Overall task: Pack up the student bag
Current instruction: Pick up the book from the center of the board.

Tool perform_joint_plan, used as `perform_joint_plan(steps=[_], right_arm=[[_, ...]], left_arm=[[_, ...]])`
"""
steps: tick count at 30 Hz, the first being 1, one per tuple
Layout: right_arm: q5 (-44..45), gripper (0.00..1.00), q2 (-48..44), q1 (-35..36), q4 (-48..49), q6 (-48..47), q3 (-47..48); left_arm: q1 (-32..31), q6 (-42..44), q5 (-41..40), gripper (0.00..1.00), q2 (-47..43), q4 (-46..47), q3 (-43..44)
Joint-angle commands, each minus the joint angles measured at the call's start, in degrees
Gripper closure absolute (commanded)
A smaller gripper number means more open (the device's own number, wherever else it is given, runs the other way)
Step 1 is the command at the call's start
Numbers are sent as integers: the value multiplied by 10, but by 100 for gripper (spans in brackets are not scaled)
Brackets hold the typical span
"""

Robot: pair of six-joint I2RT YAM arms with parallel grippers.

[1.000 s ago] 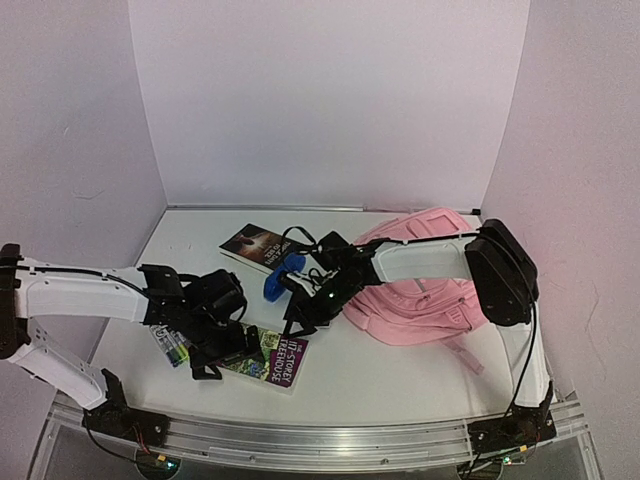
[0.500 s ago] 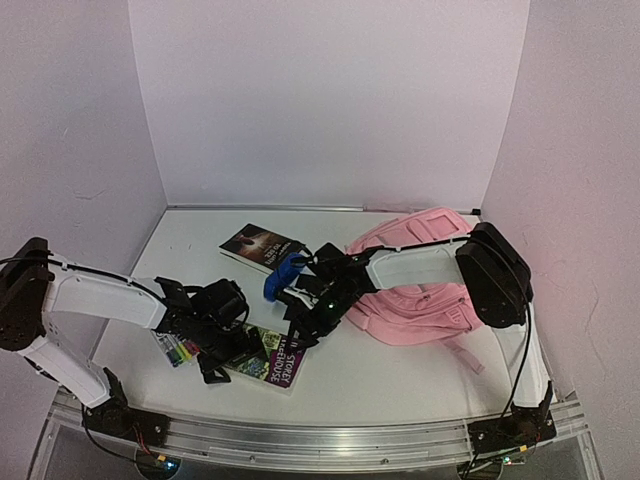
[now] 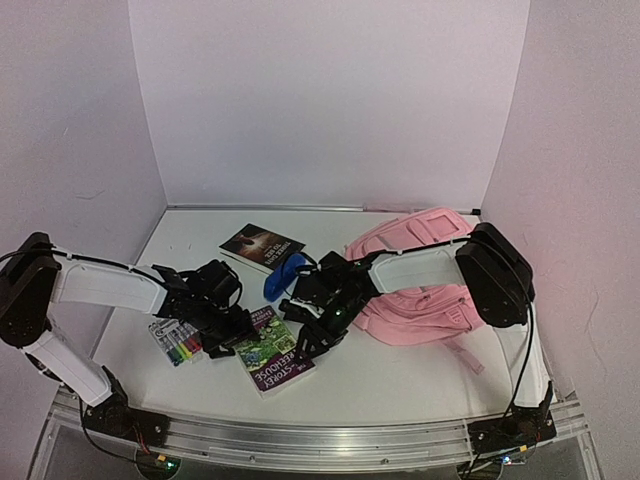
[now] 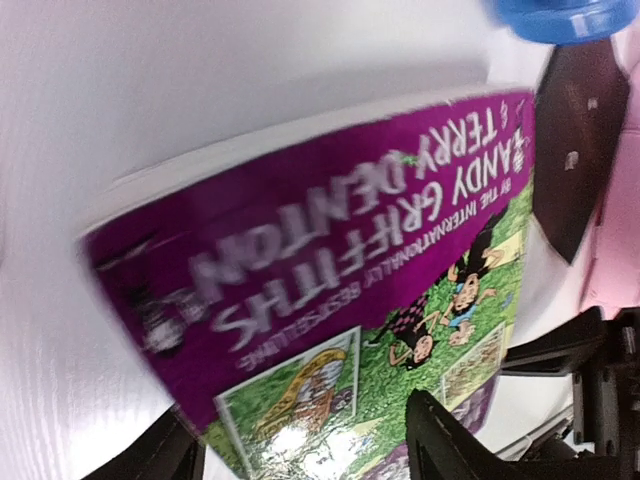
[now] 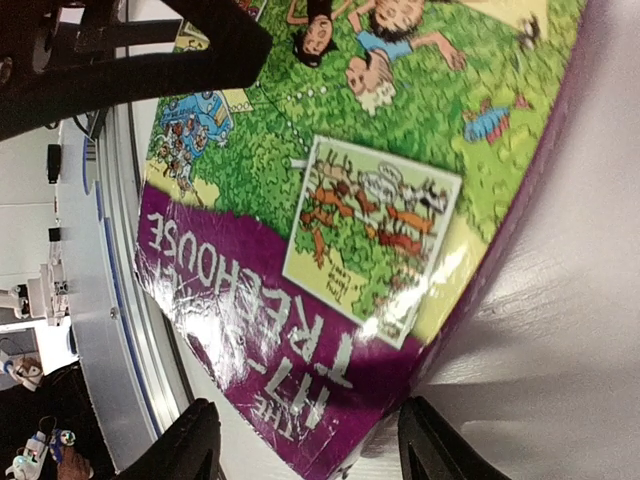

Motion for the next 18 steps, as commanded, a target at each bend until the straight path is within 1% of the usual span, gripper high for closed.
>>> perform_joint_plan(steps=[1,5,9,11,14,17,18], right_arm=[[70,39,-9,9,16,12,-2],[72,40,6,16,18,15,14],[70,42,11,18,23,16,21],[71,42,10,18,25,16,22],[71,42,10,18,27,16,24],[72,42,8,18,29,35,29],[71,42,8,18,28,36,29]], left_arm=[[4,39,22,43,-26,112,22],[0,87,51,58,-7,140,59],[-5,114,62,69,-4,156,86],[-6,115,68,71,-6,164,86],[-6,116,74,70,-8,166,85],[-6,103,77,62,5,164,79],[-5,95,73,61,11,159,78]])
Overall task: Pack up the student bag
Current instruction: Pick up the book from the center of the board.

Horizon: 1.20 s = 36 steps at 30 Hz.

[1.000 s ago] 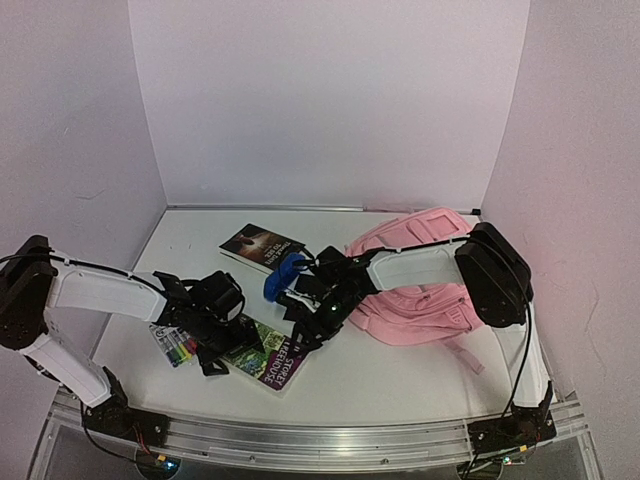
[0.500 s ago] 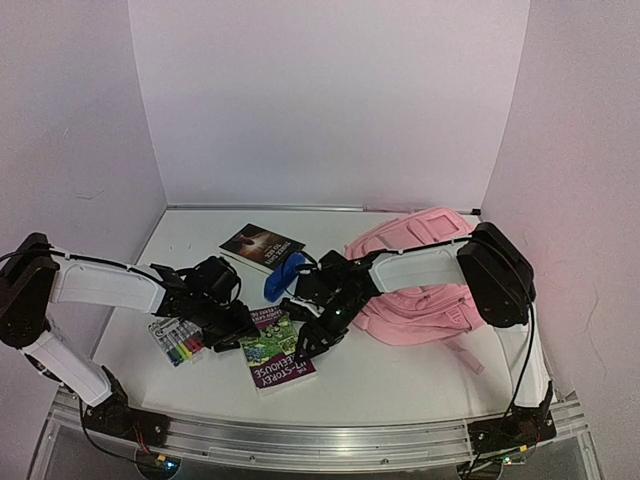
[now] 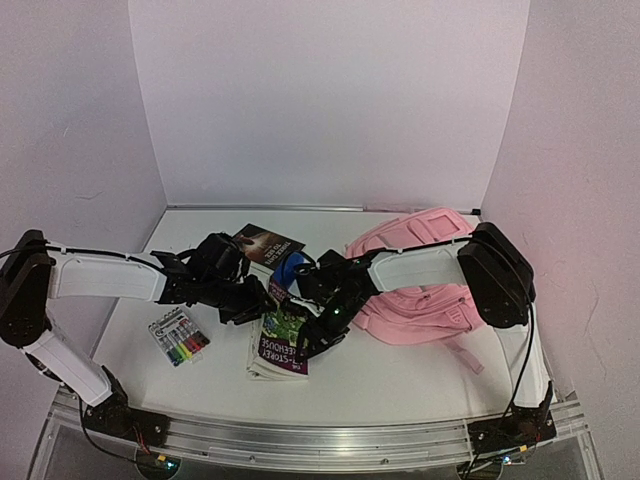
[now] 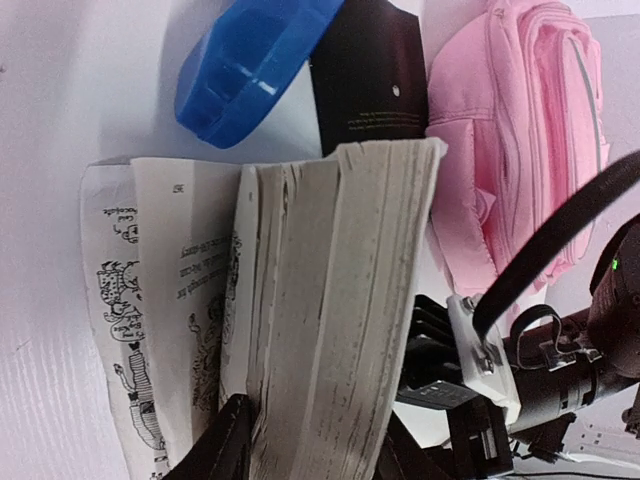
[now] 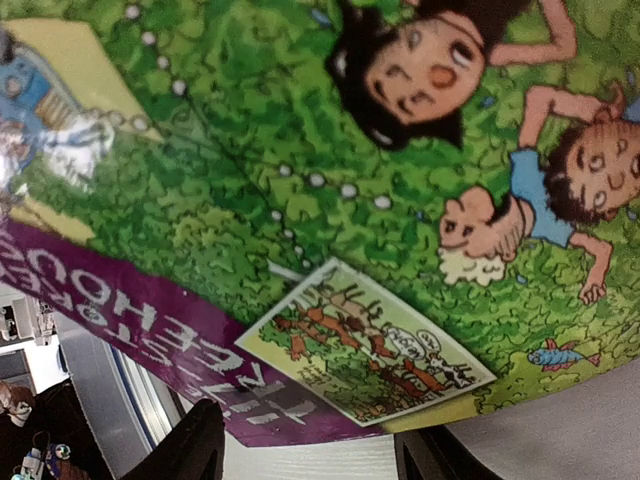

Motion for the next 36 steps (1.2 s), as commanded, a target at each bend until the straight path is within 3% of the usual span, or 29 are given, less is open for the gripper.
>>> perform_joint_plan(steps=[1,8,16,25,28,36], right_arm=[[31,42,8,14,45,6,19],[34,41,-17,13,44,-3,7],[29,35,-40,12,41,2,25],[-39,16,-97,-23,36,59,62],[-62,3,-117,-48,36,92,72],[-164,2,-177,-131,33,162,74]], left_arm=[[-13,-17,42,62,18,29,25],[-3,-48,32,64,21,-21,17],[-1,-38,22,99,-31,-38,3],[7,-4,-2,100,-140,-72,12],[8,23,-1,100,-165,-91,50],[9,68,43,100,-168,-118,178]])
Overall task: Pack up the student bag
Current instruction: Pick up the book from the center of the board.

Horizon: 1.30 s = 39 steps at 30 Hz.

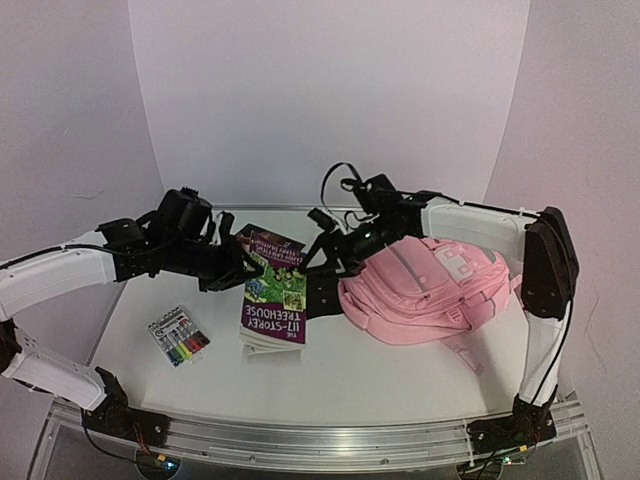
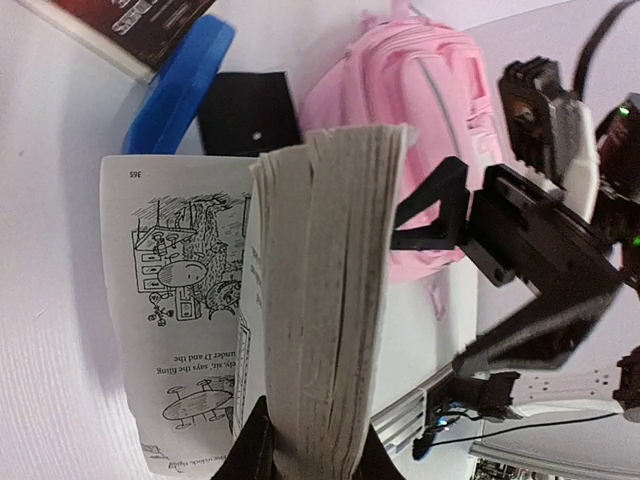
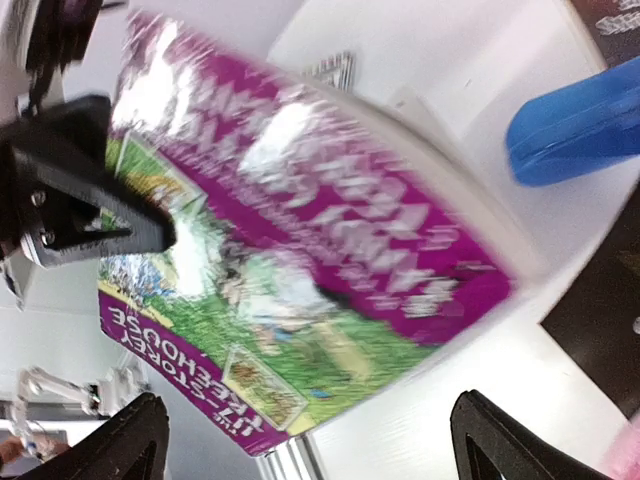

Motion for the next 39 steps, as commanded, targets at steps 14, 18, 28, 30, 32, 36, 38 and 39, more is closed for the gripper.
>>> perform_joint_plan(steps=[14,18,28,30,32,36,38,39], right_arm=[[-153,55,-89,-25,11,82,48],[-145,87,-107,-38,17,110,56],[-52,100,-75,-157,297,437,132],[-15,100,-60,-174,328,473,161],[28,100,-57,-187,368,510,171],[64,100,-57,-191,444,560,167],[75,100,-58,-190,471,582,154],[77,100,-58,-190,477,587,150]], left_arm=[[5,62,164,100,113,100,232],[33,36,102,88,97,98,221],[94,-45,-28,11,65,156,199],[94,-67,-8,9,82,190,196],[94,-97,22,4,104,242,190],[88,-128,52,0,146,340,195],[86,-134,64,0,169,379,211],[85,-135,76,0,180,390,223]])
